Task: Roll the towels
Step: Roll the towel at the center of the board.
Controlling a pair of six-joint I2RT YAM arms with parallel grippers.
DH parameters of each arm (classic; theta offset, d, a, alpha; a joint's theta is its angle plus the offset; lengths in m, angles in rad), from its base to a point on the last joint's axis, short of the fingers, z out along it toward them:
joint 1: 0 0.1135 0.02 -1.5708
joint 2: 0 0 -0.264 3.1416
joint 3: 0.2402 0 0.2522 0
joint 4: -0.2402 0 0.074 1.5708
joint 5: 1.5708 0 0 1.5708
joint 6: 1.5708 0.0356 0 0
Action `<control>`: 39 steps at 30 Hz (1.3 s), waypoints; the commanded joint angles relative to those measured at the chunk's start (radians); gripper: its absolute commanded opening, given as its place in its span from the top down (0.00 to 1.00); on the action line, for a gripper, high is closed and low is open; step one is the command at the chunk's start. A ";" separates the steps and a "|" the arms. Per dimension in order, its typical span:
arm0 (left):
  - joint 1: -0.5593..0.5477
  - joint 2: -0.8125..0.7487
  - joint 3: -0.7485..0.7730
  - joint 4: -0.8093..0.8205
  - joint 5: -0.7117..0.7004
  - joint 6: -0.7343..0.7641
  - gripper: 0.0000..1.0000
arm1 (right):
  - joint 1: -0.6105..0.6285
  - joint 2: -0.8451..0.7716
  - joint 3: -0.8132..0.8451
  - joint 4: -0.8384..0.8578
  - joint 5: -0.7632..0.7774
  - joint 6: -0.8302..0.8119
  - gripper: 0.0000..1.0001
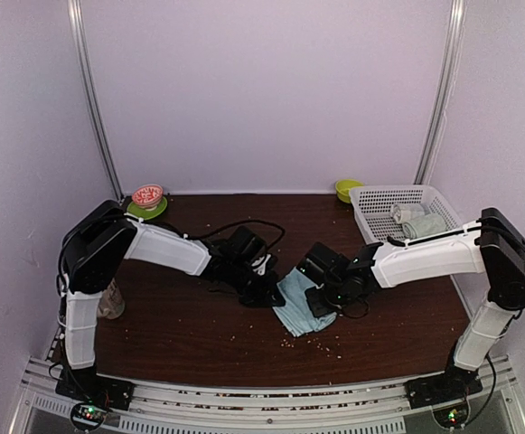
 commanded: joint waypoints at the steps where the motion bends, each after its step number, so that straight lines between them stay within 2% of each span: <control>1: 0.001 0.052 0.007 -0.056 -0.033 0.008 1.00 | -0.020 -0.014 0.004 -0.084 0.111 0.026 1.00; 9: 0.002 0.061 -0.047 -0.028 -0.028 -0.004 1.00 | -0.046 -0.010 -0.015 -0.082 0.116 0.032 1.00; 14: 0.003 0.049 -0.039 0.029 0.027 -0.019 1.00 | -0.027 0.001 0.006 -0.088 0.144 0.014 1.00; 27: 0.001 -0.124 0.005 -0.004 0.045 0.004 1.00 | -0.008 0.030 0.030 -0.096 0.166 0.006 1.00; 39: 0.003 0.068 0.242 -0.067 0.061 0.012 1.00 | 0.006 0.029 0.042 -0.087 0.139 -0.012 1.00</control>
